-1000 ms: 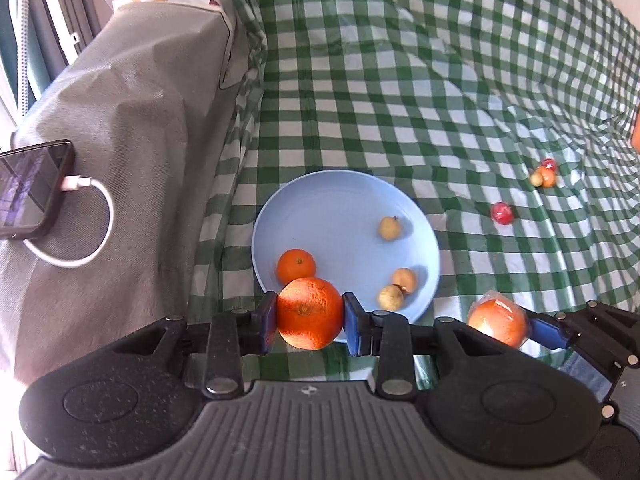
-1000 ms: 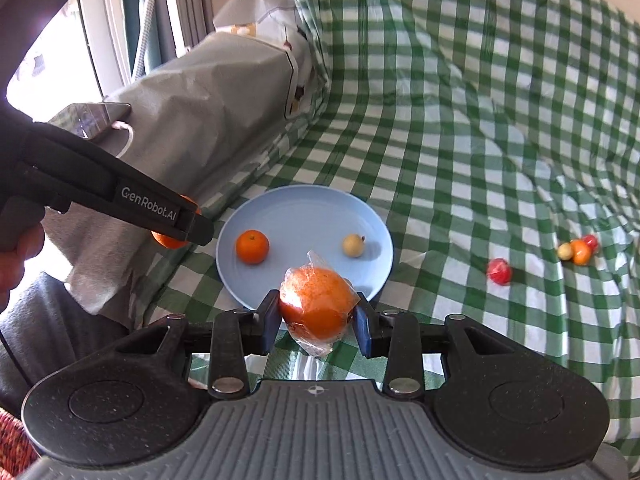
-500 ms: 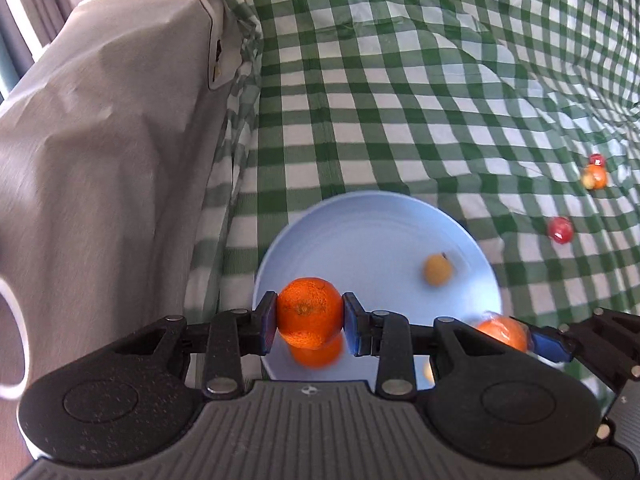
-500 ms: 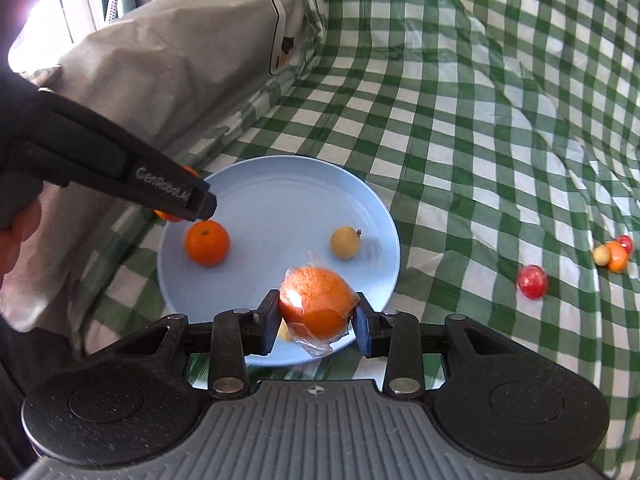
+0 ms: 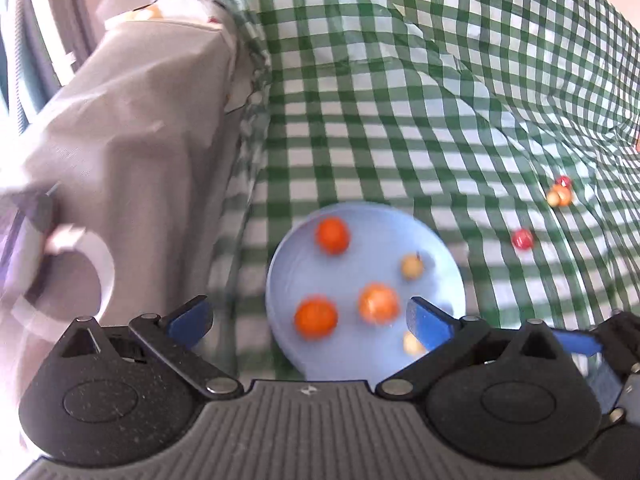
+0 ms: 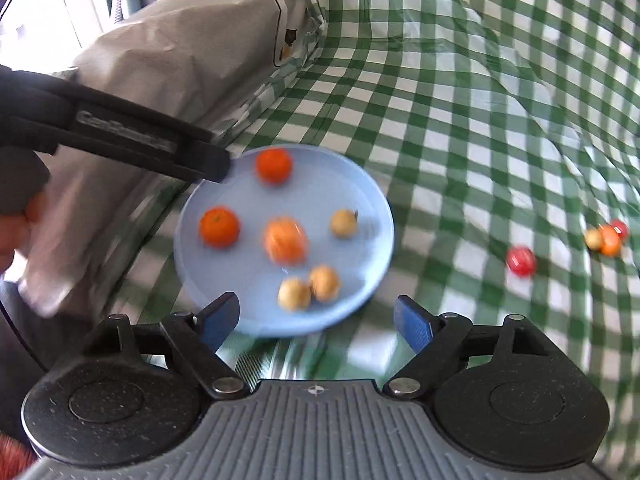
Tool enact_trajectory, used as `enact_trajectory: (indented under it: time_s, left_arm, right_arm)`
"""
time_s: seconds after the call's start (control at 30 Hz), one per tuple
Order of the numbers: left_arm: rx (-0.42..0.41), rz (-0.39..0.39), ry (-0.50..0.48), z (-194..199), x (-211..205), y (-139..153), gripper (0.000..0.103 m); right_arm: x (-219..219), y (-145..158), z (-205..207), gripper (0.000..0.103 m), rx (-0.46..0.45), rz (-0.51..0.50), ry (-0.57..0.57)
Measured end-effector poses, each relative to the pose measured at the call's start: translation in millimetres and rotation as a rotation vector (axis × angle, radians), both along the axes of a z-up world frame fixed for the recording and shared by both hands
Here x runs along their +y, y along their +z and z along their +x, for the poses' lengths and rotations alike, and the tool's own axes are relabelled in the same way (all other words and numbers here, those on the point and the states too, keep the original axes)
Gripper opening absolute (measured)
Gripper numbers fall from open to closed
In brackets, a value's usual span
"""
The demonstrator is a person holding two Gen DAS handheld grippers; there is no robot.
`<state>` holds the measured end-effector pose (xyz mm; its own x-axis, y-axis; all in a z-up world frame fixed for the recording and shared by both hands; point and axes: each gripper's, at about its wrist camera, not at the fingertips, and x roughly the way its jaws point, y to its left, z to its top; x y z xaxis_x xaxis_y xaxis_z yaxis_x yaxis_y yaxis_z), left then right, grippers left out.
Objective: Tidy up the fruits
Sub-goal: 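Carry the mandarin and bagged orange over the blue plate and release both, then withdraw both tools from the plate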
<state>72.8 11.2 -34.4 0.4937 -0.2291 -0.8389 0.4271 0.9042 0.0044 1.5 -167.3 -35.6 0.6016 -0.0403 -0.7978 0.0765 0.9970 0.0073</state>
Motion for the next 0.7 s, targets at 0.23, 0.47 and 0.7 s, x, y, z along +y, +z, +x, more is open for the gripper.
enact_trajectory:
  time_s: [0.23,0.47,0.7]
  left_arm:
    - [0.019,0.052,0.115,-59.2,35.6,13.9,0.103]
    - [-0.022,0.053,0.113,-99.6,37.0,28.7,0.103]
    - [-0.118,0.049,0.089,-130.7,35.2,52.6,0.103]
  right_arm:
    - [23.3,29.0,-67.5,0.094,-0.090,-0.033,-0.042]
    - [34.1,48.2,-104.0,0.096,-0.193,-0.072,-0.060]
    - [41.1,65.5,-139.4,0.098,-0.282,-0.100,-0.073]
